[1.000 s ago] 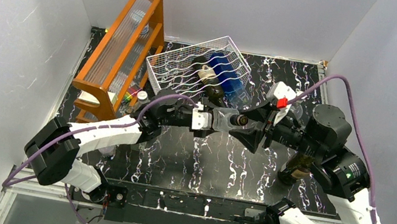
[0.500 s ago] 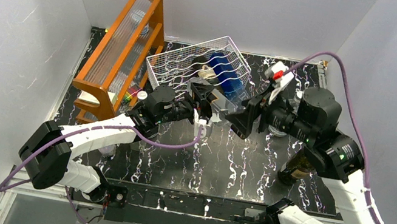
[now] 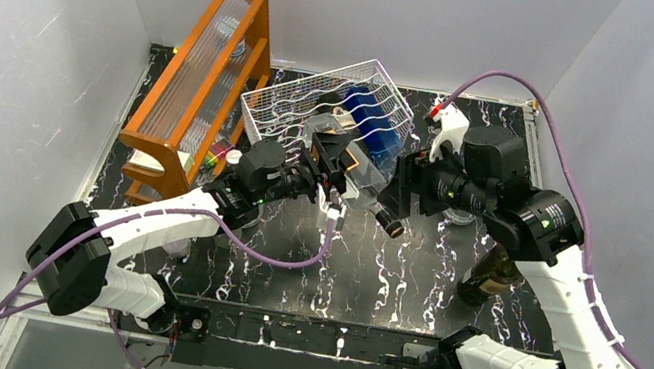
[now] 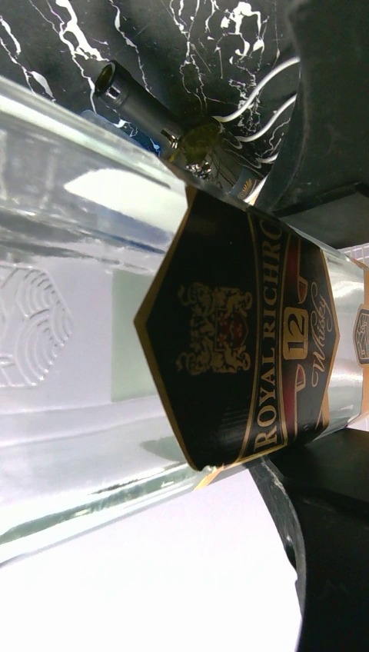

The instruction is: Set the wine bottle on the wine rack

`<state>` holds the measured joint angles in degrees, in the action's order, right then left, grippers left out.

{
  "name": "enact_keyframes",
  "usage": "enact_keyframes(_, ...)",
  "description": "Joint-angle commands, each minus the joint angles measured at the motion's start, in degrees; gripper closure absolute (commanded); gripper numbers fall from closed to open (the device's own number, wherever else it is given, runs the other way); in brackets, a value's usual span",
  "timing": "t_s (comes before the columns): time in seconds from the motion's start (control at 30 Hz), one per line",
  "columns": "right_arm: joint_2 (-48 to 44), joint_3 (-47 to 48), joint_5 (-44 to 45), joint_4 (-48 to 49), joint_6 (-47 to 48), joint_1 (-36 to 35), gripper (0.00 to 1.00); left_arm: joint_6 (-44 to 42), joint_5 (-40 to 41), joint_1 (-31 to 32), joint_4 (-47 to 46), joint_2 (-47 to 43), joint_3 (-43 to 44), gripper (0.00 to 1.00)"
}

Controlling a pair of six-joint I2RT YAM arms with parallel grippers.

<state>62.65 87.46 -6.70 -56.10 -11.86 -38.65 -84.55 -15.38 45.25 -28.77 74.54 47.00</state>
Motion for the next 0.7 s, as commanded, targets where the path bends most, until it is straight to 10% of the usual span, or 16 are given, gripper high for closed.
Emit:
enact_keyframes(0.0, -1.34, -1.77, -1.07, -2.57, 0.12, -0.07, 0.19, -5.04, -0.85, -0.08, -6.34, -3.96, 4.83, 1.00)
enact_keyframes(0.67, 4.64, -9.18, -7.18, 6.15, -0.68, -0.02, 0.44, -6.36, -2.64, 0.01, -1.90, -0.54, 9.78, 1.00)
